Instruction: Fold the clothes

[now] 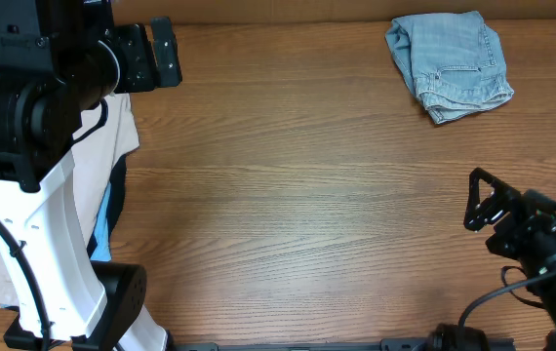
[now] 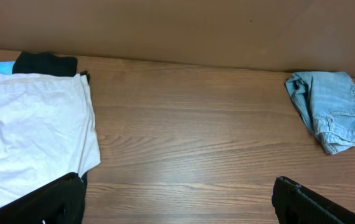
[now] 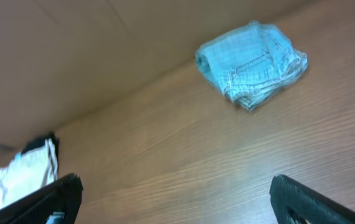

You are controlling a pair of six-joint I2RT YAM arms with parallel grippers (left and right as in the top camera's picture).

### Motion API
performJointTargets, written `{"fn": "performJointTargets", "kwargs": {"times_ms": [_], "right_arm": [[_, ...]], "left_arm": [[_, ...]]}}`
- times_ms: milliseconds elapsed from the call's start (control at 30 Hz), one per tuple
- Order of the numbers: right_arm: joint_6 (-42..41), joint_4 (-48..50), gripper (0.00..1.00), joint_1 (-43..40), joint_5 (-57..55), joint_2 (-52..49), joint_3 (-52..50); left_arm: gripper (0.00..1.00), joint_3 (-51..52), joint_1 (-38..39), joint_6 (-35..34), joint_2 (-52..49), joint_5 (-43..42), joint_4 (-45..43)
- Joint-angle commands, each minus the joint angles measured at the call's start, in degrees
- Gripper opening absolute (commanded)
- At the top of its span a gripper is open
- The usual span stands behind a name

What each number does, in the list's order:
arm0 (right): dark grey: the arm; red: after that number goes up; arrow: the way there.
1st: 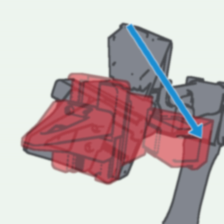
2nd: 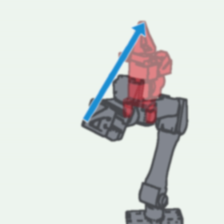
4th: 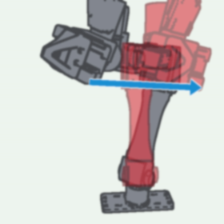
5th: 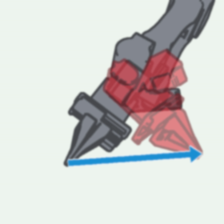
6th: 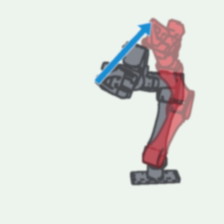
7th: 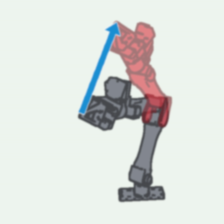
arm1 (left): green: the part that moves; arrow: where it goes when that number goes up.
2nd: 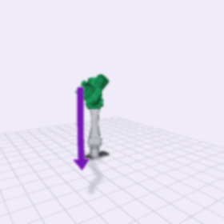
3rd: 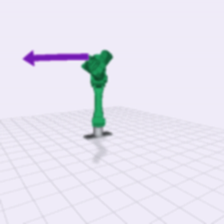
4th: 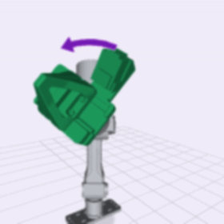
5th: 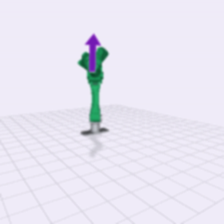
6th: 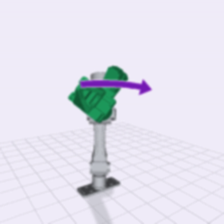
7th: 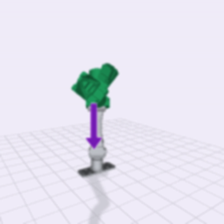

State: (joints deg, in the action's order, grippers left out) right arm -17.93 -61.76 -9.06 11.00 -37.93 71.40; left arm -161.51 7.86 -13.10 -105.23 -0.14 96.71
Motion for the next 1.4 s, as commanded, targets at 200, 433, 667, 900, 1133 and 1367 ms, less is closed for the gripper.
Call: {"fn": "performJointTargets", "kwargs": {"times_ms": [200, 433, 667, 900, 1133, 1367], "right_arm": [[1.09, 25.77, 1.0, 4.79, -5.81, 14.71, -27.96], [1.68, 47.71, 1.0, 8.28, -6.95, 25.0, -49.66], [1.64, 58.34, 1.0, 9.75, -6.91, 33.97, -65.16], [1.46, 57.46, 1.0, 9.75, -7.15, 37.79, -70.97], [1.49, 57.44, 1.0, 9.75, -7.1, 37.79, -70.93], [1.49, 57.4, 1.0, 9.75, -7.1, 37.77, -70.93]], "left_arm": [[1.0, 0.37, 0.0, 1.33, -0.46, 0.76, 0.09], [1.0, 0.37, 0.0, 1.33, -0.46, 0.76, 0.09], [1.0, 0.37, 0.0, 1.33, -0.46, 0.76, 0.09], [1.0, 0.37, 0.0, 1.33, -0.46, 0.76, 0.09], [1.0, 0.37, 0.0, 1.33, -0.46, 0.76, 0.09], [1.0, 0.37, 0.0, 1.33, -0.46, 0.76, 0.09]]}}
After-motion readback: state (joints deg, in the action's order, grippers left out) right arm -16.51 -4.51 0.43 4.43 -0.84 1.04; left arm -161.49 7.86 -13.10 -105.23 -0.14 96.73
